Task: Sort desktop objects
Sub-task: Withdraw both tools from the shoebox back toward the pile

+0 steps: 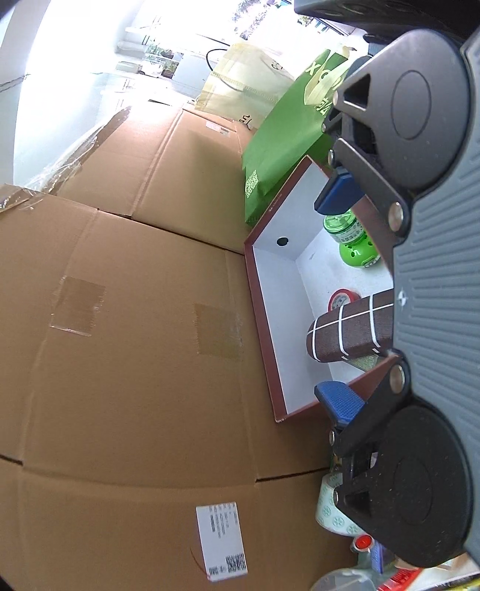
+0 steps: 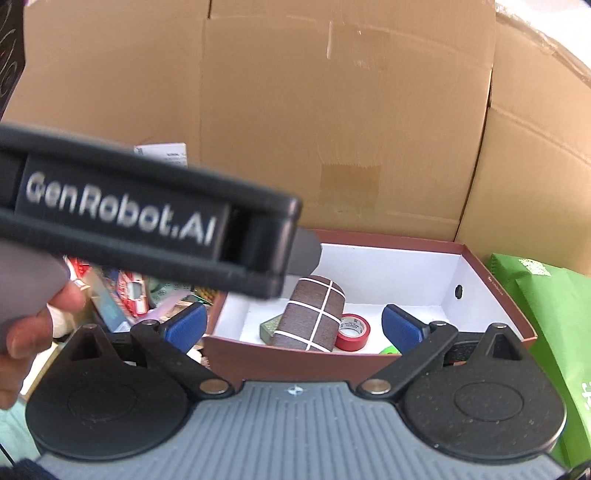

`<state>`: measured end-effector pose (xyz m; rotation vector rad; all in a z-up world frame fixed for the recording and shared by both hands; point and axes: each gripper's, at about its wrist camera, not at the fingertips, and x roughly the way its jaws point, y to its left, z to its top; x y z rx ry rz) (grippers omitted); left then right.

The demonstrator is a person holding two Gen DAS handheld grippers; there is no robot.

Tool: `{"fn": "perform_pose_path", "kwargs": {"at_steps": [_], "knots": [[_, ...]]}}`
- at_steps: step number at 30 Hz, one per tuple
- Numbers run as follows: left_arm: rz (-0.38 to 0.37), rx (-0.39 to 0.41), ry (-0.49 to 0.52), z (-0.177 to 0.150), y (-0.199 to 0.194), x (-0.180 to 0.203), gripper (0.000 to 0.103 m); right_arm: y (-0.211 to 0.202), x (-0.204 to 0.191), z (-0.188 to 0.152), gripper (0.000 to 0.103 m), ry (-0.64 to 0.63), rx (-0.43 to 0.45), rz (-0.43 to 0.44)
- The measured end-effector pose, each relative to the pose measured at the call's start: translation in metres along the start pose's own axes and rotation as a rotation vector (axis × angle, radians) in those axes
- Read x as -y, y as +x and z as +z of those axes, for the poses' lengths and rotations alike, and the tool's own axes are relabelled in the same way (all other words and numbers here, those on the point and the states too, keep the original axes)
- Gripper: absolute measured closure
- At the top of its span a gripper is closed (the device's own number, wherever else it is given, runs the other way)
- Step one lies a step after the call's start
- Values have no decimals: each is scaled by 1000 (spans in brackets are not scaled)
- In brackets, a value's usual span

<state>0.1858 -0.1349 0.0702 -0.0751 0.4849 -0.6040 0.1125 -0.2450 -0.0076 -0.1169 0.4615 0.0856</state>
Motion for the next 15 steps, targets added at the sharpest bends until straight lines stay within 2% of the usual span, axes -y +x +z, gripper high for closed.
{"fn": "perform_pose_path", "kwargs": {"at_steps": [5,10,13,15], "knots": [[27,10,-3,-14,-24,1,4,-6,12,-1,4,12,22,13],[43,23,-43,-33,-55,-8,4,-17,3,-10,4,9,37,17],[53,30,-70,-50,-72,-14,4,-31,-9,-1,4,14,35,33],[65,25,-81,-63,-81,-17,4,-34,-16,-10,4,25,23,49]]}}
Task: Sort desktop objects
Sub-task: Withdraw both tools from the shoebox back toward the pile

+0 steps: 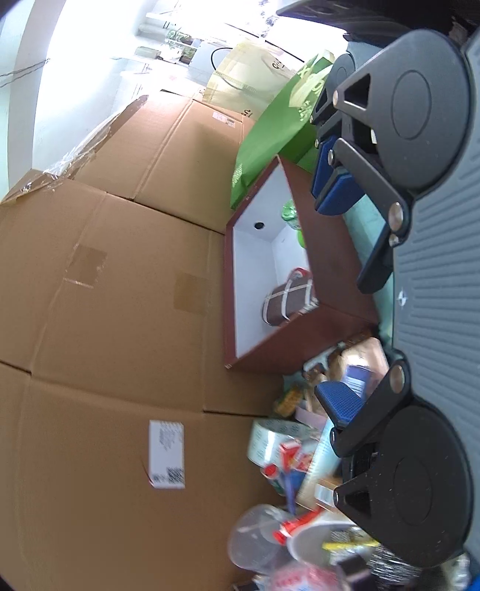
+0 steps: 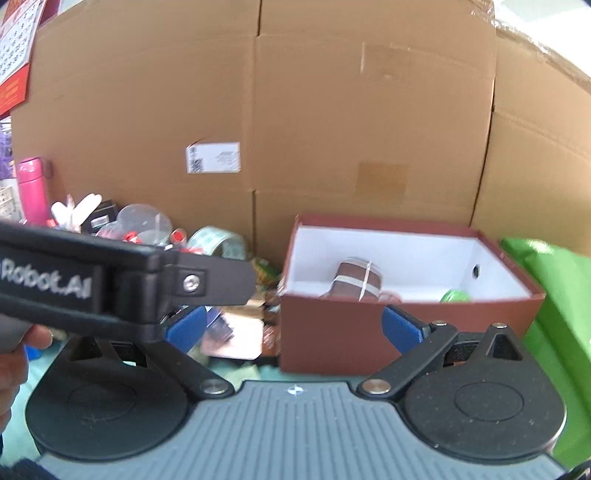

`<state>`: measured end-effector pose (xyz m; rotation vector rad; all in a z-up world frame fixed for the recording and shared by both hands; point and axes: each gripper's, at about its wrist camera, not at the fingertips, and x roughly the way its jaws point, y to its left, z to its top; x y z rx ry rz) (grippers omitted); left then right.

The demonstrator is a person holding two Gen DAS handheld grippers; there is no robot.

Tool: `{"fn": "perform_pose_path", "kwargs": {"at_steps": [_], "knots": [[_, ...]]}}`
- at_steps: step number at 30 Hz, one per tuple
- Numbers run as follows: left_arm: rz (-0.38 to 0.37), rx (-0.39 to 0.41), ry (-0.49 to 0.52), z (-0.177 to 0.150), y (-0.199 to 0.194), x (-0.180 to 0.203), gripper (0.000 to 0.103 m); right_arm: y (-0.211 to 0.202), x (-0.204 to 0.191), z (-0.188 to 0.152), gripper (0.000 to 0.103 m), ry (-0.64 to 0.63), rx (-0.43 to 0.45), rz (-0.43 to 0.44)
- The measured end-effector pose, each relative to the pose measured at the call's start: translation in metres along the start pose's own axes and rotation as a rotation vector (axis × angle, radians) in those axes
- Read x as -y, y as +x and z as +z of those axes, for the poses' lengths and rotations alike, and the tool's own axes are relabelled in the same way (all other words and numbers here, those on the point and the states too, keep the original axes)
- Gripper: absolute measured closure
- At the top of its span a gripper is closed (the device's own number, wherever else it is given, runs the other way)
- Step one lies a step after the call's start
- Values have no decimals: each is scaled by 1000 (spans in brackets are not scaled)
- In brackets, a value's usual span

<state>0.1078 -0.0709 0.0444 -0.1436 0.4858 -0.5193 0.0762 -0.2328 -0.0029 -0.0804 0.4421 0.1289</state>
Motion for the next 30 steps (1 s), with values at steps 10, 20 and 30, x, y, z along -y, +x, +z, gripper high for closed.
{"fn": "perform_pose_path", "kwargs": {"at_steps": [10,20,30], "knots": [[115,-50,82,-58,-23,-21,4,7,-34,-60,4,46,-127,55],[119,-80,10,-61,-9,-45,6,22,-57,-80,5,7,-172,41],[83,-161,-68,-56,31,-59,28,38,-61,-76,6,28,-175,48]]}}
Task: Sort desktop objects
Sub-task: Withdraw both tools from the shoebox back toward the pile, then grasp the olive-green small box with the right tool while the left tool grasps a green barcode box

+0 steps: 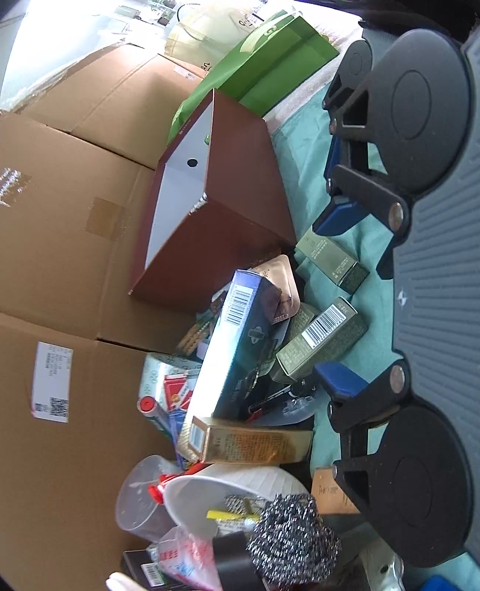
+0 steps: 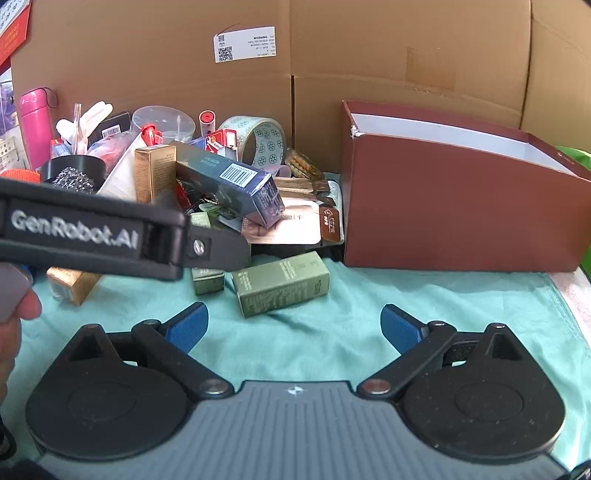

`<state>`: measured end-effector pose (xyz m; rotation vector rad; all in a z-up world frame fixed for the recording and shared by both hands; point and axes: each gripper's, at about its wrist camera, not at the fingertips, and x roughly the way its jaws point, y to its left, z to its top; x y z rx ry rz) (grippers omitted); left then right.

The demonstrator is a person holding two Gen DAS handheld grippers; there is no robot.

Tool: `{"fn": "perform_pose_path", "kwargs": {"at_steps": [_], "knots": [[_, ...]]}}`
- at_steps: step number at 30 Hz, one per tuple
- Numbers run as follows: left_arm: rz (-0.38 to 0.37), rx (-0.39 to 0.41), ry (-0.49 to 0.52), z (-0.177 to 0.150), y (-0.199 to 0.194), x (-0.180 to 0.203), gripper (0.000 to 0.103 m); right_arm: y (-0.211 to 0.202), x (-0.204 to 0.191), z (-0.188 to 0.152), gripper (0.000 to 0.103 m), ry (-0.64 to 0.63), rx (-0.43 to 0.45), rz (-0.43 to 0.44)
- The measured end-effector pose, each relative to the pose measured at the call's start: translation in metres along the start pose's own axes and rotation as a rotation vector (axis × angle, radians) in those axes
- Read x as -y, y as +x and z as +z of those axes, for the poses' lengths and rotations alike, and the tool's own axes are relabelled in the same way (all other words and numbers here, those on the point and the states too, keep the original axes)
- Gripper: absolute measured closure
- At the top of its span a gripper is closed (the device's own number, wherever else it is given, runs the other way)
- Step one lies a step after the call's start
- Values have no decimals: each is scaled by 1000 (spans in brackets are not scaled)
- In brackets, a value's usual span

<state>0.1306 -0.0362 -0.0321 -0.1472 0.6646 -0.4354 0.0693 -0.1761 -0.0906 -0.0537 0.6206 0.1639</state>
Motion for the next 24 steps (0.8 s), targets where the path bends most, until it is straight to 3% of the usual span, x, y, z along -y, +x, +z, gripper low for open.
{"fn": "perform_pose_path", "kwargs": {"at_steps": [4,7,12,14,16,20,24], "knots": [[-3,-25,-36,1,10,-6,36,9,-3,4,7,-16,4,17],[11,-36,-66,2,15,-11,37,17,-1,8,17,-32,1,31],[30,-56,-111,1,22,-24,50,28,4,14,20,-32,-10,65],[16,-58,-137,2,22,-30,50,31,5,16,24,-31,-14,79],[18,-59,-133,3,22,-30,50,34,6,17,39,-31,-23,84],[30,-58,-103,3,24,-25,49,34,6,17,40,-32,-21,81],[5,-69,-113,3,21,-27,56,25,6,13,40,-56,-29,78]]}}
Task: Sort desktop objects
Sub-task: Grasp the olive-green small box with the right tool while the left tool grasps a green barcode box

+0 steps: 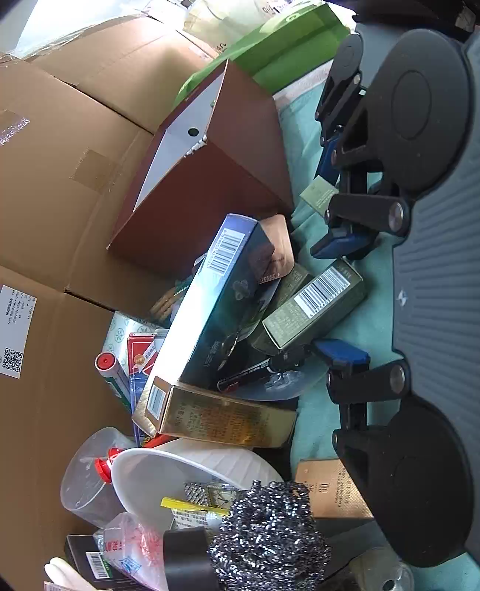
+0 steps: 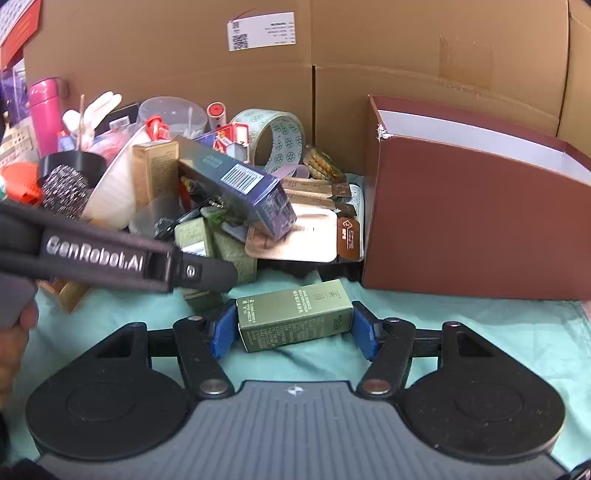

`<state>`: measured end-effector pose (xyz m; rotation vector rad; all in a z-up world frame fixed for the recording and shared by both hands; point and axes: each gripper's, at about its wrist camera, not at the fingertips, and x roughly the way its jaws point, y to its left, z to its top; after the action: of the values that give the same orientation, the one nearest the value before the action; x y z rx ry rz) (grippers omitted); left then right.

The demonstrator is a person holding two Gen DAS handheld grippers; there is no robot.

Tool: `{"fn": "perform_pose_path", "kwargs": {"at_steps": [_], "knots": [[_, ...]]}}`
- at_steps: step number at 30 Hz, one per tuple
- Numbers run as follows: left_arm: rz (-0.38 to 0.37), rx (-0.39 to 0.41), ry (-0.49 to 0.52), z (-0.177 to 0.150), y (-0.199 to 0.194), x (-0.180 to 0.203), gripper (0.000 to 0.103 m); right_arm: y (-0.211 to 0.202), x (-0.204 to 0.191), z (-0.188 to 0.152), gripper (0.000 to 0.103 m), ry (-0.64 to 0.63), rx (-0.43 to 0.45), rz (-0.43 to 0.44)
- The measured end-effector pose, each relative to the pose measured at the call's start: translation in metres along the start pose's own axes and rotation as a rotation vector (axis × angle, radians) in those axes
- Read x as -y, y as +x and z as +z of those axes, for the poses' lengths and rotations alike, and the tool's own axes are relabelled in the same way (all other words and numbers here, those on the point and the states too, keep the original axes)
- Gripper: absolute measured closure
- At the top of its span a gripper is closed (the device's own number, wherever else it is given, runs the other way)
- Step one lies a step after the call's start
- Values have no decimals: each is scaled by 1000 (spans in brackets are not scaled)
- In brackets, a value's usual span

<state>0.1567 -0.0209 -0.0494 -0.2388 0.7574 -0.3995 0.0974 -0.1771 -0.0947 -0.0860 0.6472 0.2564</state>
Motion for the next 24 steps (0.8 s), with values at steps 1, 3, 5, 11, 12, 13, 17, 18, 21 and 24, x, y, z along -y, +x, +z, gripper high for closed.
{"fn": "perform_pose_path", "kwargs": {"at_steps": [1,3,5,11,12,13,17,18,21,24], "knots": [[-12,-6,3,0,-2,0,58,-4,0,-1,40,-6,-3,0],[-43,-25,19,-2,-6,1,70,-15,3,-5,40,-23,-6,4],[-61,-49,53,-5,-11,5,79,-28,7,-10,40,-49,-8,9],[-75,-63,99,-13,-21,11,80,-60,22,-30,39,-72,-42,36],[-59,-52,101,-12,-20,12,80,-62,23,-33,37,-65,-52,28],[-39,-38,102,-11,-19,13,79,-63,23,-35,33,-54,-57,12],[-34,-23,100,-5,-16,12,72,-65,22,-38,30,9,-60,-3],[-34,-24,98,-4,-14,12,67,-64,20,-37,29,26,-62,-5],[-25,-28,120,0,-11,17,67,-63,16,-35,23,68,-59,-12],[-40,-44,154,0,-6,26,64,-59,12,-36,32,61,-54,-37]]}}
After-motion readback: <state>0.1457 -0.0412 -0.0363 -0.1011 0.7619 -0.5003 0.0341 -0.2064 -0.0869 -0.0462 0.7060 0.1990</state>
